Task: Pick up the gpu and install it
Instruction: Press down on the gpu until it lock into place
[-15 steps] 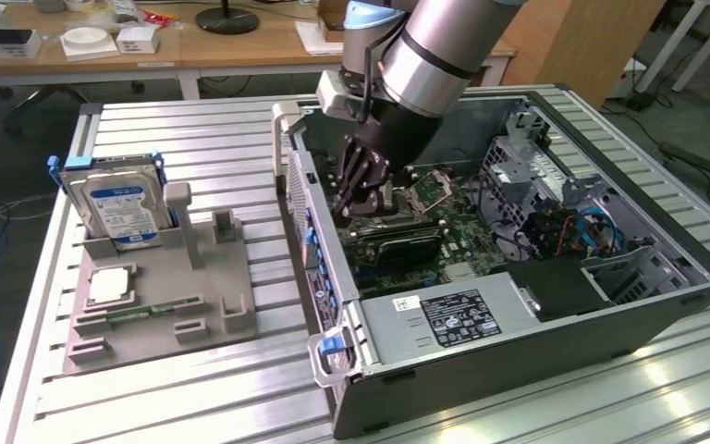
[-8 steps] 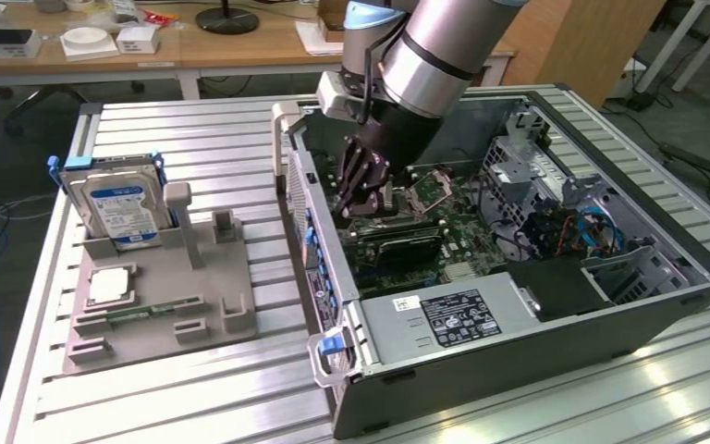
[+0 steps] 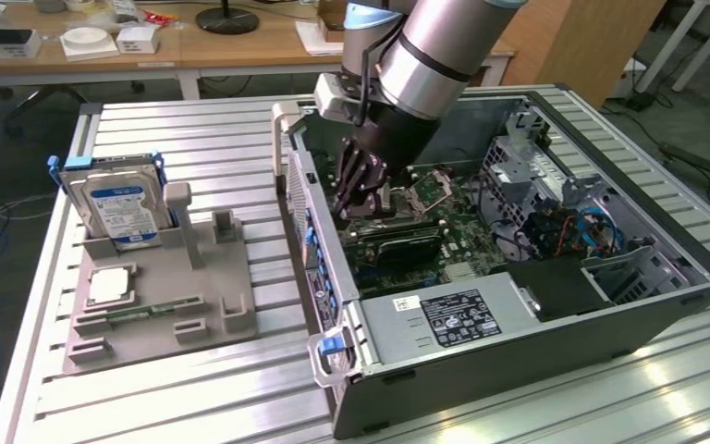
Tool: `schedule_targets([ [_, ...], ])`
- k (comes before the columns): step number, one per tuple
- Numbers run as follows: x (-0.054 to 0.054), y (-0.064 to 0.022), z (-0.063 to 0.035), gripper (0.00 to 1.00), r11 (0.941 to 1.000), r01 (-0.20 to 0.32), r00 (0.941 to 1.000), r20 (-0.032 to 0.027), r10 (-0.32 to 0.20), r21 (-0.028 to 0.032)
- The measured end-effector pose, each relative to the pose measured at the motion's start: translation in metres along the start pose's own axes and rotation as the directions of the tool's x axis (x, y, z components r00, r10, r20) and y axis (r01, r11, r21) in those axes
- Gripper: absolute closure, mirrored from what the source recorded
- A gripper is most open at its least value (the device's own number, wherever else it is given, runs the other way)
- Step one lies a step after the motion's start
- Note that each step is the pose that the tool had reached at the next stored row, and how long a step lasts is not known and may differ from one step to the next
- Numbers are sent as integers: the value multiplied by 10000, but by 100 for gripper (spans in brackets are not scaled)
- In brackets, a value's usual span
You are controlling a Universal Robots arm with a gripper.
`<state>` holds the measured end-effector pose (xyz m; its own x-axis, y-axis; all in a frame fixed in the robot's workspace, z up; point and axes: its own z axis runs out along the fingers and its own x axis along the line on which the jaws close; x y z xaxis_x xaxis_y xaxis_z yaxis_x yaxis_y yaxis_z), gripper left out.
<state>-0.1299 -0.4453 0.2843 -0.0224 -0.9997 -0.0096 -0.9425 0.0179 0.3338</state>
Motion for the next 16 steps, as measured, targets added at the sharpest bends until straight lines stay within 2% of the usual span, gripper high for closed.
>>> schedule_targets([
  [7, -4, -60, 56, 90, 10000, -2, 10000, 5, 2, -10],
  [12, -6, -164, 20, 90, 9999, -2, 10000, 2, 3, -162],
  [14, -6, -176, 14, 90, 9998, -3, 10000, -1, 3, -192],
  [16, -6, -176, 14, 90, 9998, -5, 10000, -2, 5, -194],
])
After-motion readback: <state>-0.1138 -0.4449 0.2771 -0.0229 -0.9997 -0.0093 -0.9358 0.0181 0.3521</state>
